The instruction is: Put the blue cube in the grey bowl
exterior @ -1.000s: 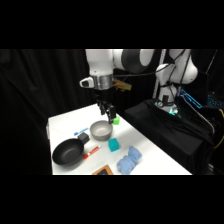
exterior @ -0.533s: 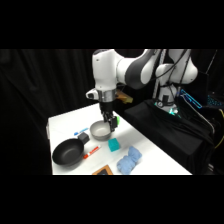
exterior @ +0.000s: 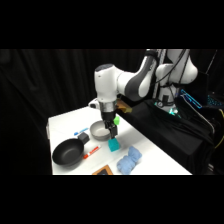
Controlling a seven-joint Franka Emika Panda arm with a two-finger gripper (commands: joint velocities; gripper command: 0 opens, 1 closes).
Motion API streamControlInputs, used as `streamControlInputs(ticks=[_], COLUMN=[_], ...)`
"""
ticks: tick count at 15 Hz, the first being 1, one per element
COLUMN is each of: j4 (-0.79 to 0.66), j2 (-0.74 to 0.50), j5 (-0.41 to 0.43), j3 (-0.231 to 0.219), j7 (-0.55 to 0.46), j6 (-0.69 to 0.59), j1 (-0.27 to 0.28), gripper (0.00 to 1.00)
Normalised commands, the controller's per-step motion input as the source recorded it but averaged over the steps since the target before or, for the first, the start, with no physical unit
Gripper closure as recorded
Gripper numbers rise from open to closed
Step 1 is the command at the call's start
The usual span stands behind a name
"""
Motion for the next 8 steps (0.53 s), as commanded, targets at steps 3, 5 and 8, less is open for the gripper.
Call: streamControlInputs(ticks=[3, 5, 8], j4=[-0.05, -0.05, -0.05], j2=[0.11, 0.09, 0.08], j5=[0.123, 0.118, 0.118], j3=[-0.005, -0.006, -0.010], j7=[0.02, 0.02, 0.03], j6=[0.26, 0.25, 0.25], j1=[0.032, 0.039, 0.049], gripper=[0.00, 0.00, 0.00])
